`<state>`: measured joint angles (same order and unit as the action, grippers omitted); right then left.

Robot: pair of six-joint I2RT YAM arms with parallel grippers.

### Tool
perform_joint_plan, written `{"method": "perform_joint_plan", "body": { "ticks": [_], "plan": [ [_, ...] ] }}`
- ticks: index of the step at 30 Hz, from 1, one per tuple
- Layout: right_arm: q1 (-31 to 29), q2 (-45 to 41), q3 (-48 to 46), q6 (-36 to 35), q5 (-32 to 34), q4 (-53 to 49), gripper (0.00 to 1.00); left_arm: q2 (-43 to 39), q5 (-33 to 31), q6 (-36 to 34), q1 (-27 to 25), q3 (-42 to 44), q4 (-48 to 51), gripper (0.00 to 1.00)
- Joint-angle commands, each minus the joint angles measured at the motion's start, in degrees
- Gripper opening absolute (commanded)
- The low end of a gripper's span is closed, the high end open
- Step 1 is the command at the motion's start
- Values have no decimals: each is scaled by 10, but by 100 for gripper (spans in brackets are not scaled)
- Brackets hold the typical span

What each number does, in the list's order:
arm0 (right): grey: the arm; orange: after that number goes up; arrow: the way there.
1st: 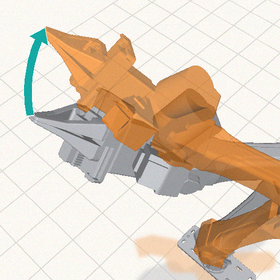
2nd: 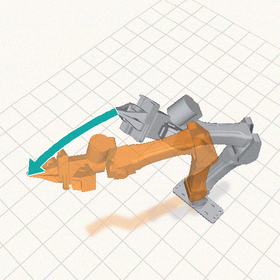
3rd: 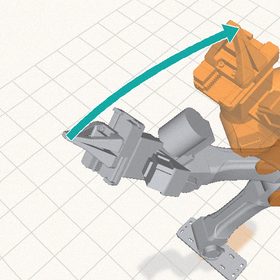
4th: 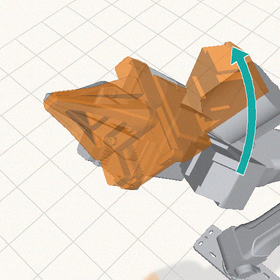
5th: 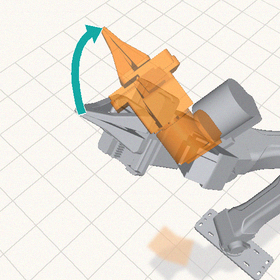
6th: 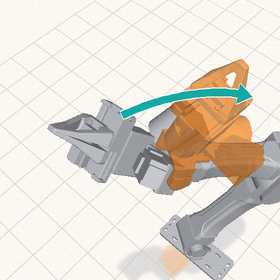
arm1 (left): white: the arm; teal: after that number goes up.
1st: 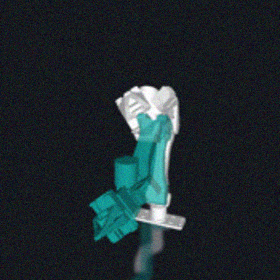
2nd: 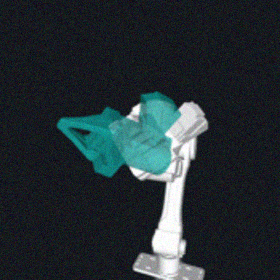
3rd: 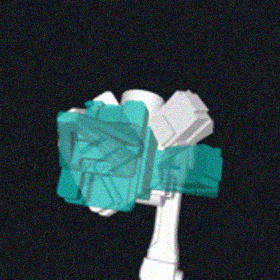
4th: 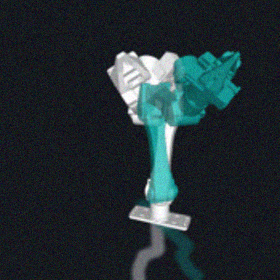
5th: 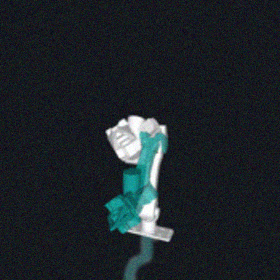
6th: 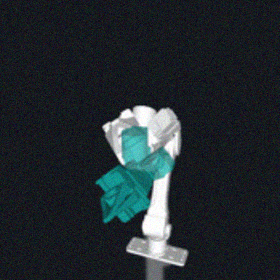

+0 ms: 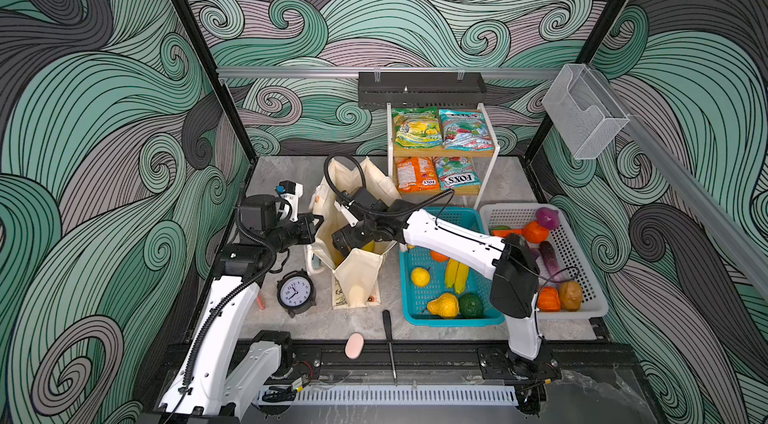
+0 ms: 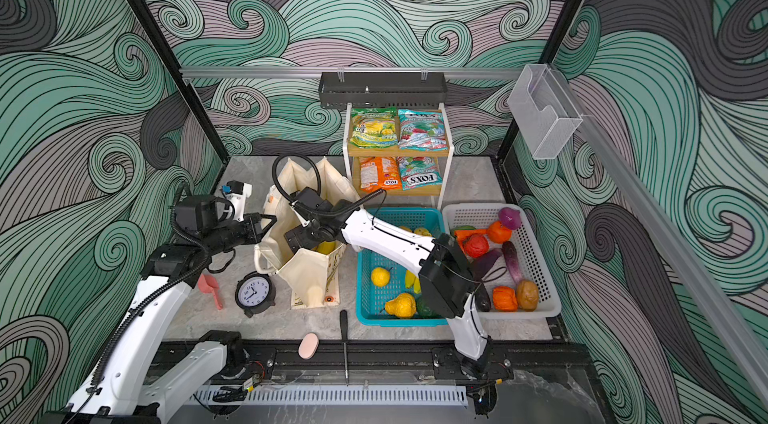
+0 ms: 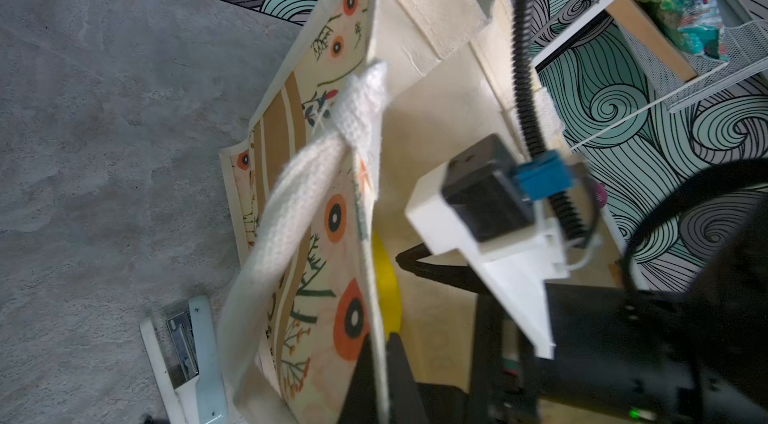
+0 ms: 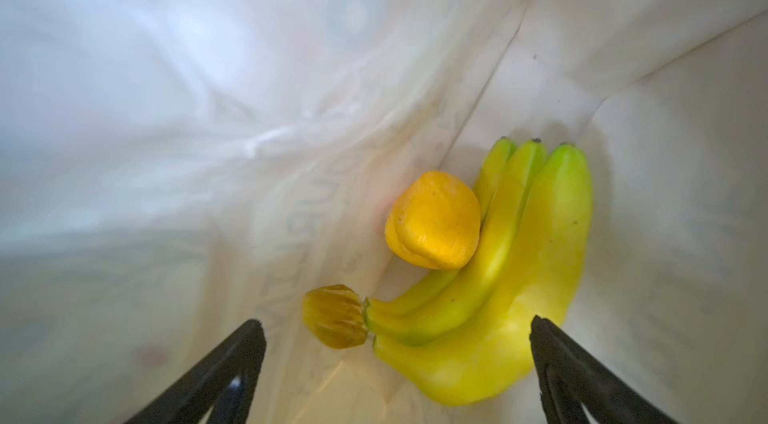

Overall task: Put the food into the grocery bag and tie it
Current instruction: 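Open the right gripper to release the mango inside the bag, then withdraw the right gripper from the bag over the teal basket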

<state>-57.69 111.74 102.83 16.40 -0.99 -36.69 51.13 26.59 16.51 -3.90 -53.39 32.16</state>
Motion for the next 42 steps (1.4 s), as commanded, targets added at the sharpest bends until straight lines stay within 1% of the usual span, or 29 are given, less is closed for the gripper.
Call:
{"method": "perform_joint_plan", "body": {
  "ticks": [1,6,9,15,21,23,25,28,31,37,42],
  "plan": [
    [-4,-68,-29,-8,32,18,100,-12,3,-4,-3,-5,-23,0],
    [-4,-160,-95,-8,53,69,100,-11,4,-5,-3,-5,-23,0],
    [-4,-215,-133,-4,88,92,100,-11,2,-4,-3,-6,-22,0],
    [-1,-329,-227,-32,151,134,100,-11,0,-6,-3,-6,-21,0],
    [29,-427,-301,-47,146,127,100,-11,-4,-6,-3,-5,-21,0],
    [54,-451,-327,-39,139,115,100,-10,-4,-7,-3,-6,-19,0],
    [88,-473,-353,-14,137,97,100,-8,-5,-9,-3,-7,-17,0],
    [146,-498,-402,19,92,85,100,-11,-10,-9,-3,-7,-16,0],
    [180,-509,-442,37,73,86,100,-16,-12,-10,-3,-7,-16,0],
    [202,-507,-516,31,44,121,100,-14,-13,-12,-3,-8,-13,0],
    [210,-498,-579,35,53,173,98,-13,-13,-10,-3,-8,-13,0]
  ]
}}
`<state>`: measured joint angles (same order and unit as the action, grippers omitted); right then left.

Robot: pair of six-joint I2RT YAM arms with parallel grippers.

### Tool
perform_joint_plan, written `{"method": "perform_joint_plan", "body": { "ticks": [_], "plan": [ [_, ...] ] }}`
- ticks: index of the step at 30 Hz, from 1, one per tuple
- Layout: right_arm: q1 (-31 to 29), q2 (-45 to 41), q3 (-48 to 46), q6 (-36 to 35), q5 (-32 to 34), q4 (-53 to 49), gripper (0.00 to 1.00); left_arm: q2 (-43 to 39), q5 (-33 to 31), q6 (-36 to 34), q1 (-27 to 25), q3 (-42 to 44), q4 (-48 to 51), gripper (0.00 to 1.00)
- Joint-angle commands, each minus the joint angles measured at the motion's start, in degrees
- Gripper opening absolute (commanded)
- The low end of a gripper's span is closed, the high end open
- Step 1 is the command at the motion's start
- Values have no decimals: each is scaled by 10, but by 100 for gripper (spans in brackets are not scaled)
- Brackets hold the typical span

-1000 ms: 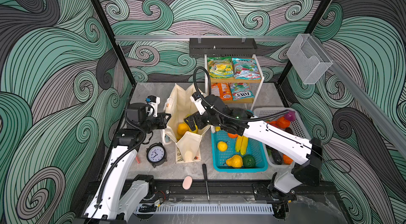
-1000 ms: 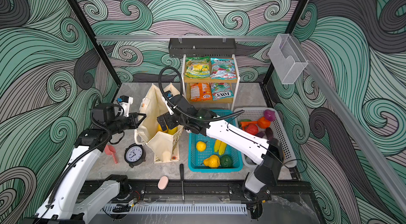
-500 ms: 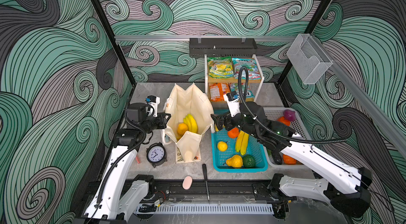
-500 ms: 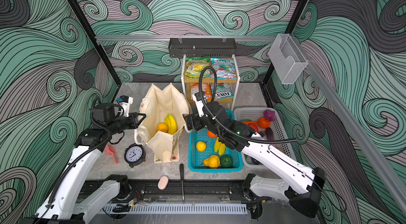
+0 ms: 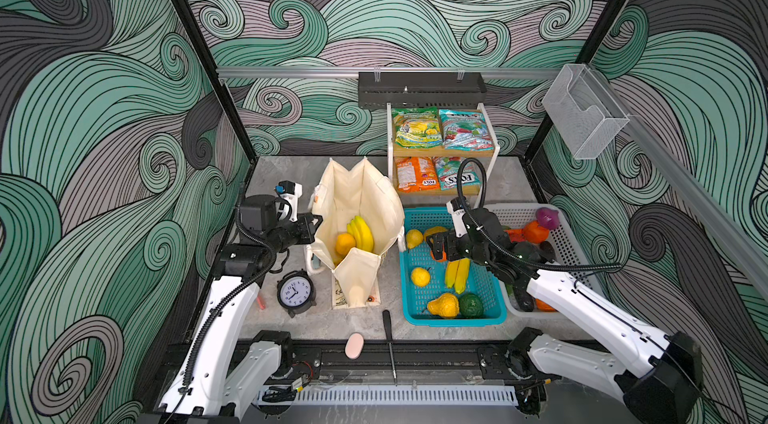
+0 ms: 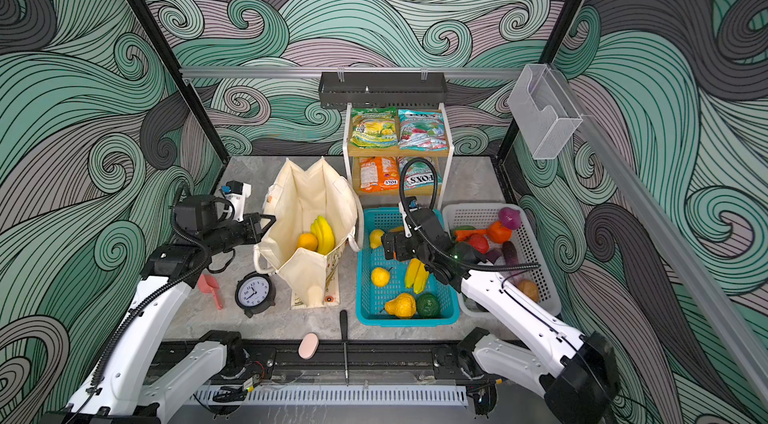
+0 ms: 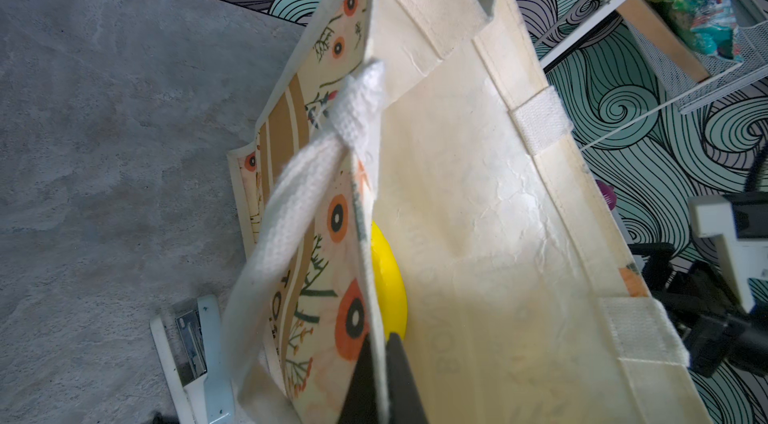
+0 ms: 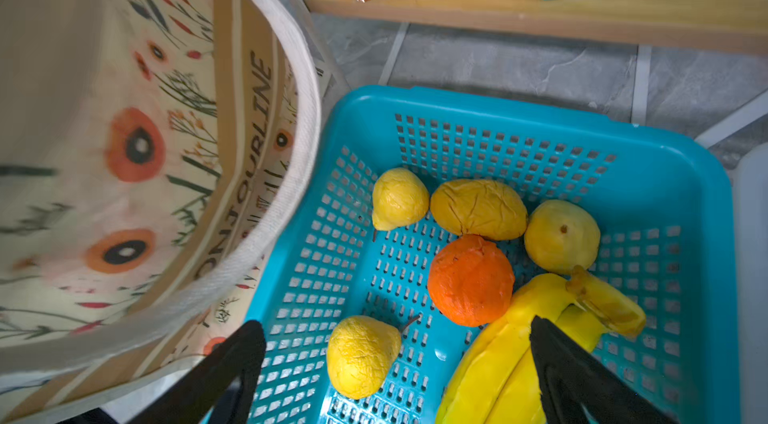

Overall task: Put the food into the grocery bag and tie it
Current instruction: 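Withdraw the right gripper from the bag over the teal basket, then grasp the orange fruit in the teal basket with the right gripper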

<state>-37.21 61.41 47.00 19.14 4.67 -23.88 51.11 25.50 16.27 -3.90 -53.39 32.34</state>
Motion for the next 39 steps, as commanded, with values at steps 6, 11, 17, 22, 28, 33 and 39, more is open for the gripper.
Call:
{"method": "perform_joint_plan", "body": {
  "ticks": [6,11,17,22,28,33,39],
  "plan": [
    [9,54,-50,-3,7,85,91,-12,2,-7,-3,-7,-17,0],
    [13,111,-46,-10,41,93,87,-12,3,-7,-3,-7,-17,0],
    [14,171,-39,-13,68,106,83,-8,10,-6,-3,-7,-19,0],
    [14,199,-37,-14,88,118,82,-8,13,-7,-3,-7,-20,0],
    [14,235,-38,-10,68,147,81,-8,15,-7,-3,-7,-20,0],
    [14,250,-37,-10,56,159,78,-9,15,-7,-3,-6,-22,0],
    [14,277,-37,-6,52,172,80,-9,17,-7,-3,-6,-22,0]
  ]
}}
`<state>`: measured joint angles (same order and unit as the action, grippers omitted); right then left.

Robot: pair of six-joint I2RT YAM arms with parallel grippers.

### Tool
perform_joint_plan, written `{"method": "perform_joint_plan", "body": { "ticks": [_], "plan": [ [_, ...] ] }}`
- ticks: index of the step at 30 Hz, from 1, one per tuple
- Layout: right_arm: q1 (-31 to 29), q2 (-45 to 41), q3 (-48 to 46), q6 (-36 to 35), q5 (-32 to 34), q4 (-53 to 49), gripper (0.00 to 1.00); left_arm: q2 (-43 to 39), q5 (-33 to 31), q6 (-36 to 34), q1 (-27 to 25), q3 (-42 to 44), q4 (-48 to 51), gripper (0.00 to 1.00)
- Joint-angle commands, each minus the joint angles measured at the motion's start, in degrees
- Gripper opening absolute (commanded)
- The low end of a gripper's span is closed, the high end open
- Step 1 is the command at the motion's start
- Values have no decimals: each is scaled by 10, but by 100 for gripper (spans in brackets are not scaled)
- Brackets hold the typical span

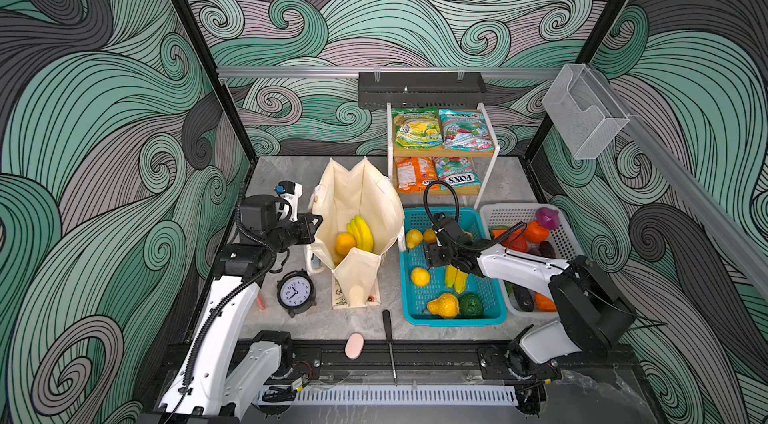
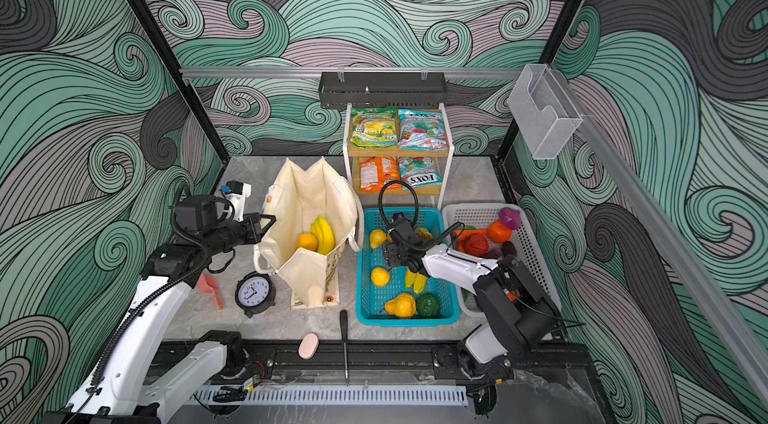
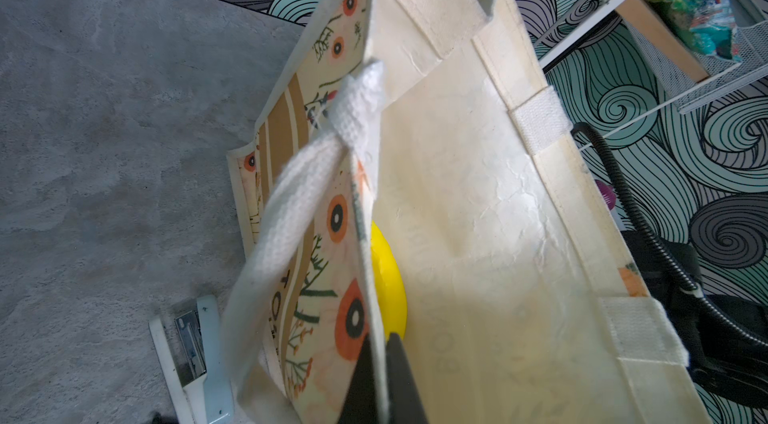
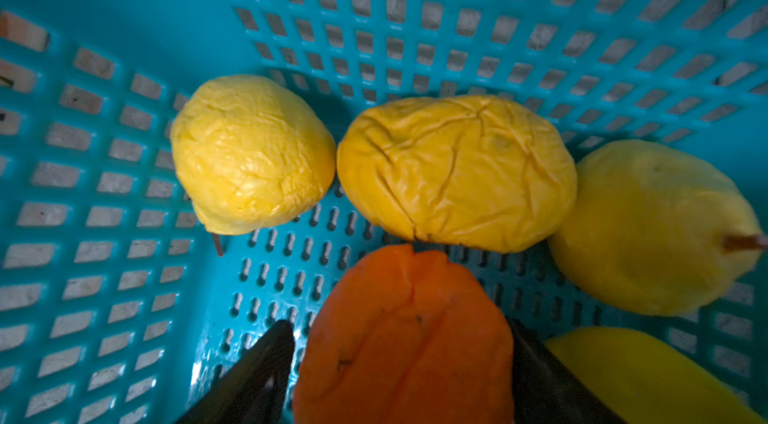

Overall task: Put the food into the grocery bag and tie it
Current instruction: 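Grasp the orange fruit in the teal basket with the right gripper, then lift the orange fruit and carry it over the tote bag with the right gripper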

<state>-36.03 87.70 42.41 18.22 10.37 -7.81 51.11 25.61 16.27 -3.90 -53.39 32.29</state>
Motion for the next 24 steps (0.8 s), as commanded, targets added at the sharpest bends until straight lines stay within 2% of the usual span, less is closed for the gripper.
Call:
{"method": "perform_joint_plan", "body": {
  "ticks": [1,14,24],
  "plan": [
    [2,16,10,3,-7,12,79,-9,15,-7,-3,-6,-21,0],
    [2,1,0,5,-13,20,68,-10,14,-8,-3,-6,-20,0],
    [3,-65,-25,7,-32,26,64,-11,10,-8,-3,-6,-19,0]
  ]
}}
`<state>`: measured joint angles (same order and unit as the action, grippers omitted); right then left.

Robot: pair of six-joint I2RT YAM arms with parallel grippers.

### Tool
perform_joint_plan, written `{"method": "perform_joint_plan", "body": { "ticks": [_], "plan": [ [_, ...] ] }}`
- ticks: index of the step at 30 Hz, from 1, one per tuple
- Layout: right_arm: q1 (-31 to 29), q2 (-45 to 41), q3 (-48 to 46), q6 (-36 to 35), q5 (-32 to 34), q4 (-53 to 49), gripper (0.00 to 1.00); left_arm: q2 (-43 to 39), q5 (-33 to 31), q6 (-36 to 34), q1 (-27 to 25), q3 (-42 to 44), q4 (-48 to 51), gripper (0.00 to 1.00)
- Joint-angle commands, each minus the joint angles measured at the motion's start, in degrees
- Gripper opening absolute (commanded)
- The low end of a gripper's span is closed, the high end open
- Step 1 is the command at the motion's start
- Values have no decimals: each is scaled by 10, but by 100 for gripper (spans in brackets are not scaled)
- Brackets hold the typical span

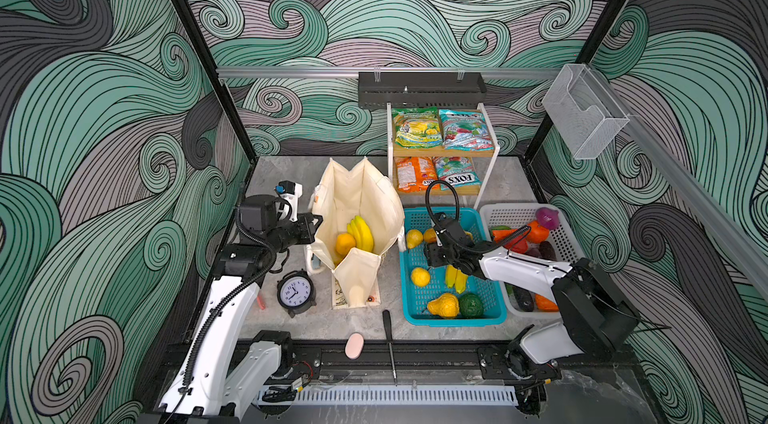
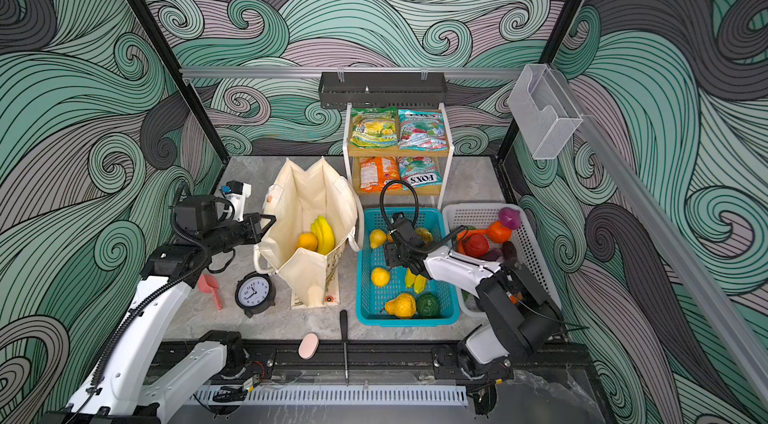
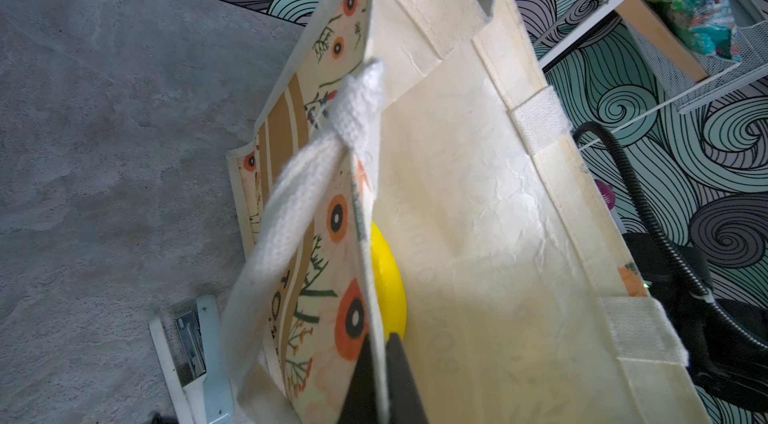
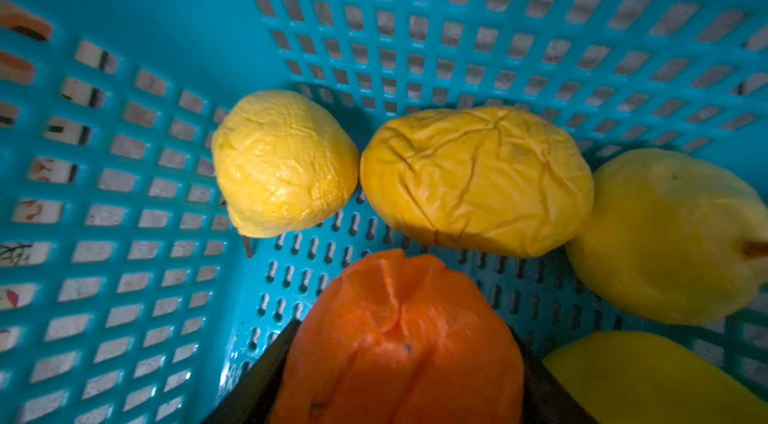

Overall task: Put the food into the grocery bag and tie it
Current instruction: 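Lift the orange fruit and carry it over the tote bag with the right gripper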

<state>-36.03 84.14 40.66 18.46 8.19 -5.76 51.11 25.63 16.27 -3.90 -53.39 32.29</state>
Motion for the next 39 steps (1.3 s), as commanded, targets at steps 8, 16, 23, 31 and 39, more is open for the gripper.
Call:
{"method": "perform_joint_plan", "body": {
  "ticks": [8,16,23,31,39],
  "plan": [
    [2,-141,-13,8,-9,-29,63,-12,8,-8,-3,-6,-19,0],
    [2,-246,24,10,-44,-82,61,-12,7,-8,-3,-7,-18,0],
    [-1,-267,99,-11,-99,-128,61,-14,7,-10,-3,-7,-17,0],
    [-66,-224,217,-18,-107,-164,60,-15,6,-10,-3,-8,-15,0],
    [-156,-144,291,-5,-79,-120,59,-22,5,-11,-3,-8,-15,0]
  ]
}}
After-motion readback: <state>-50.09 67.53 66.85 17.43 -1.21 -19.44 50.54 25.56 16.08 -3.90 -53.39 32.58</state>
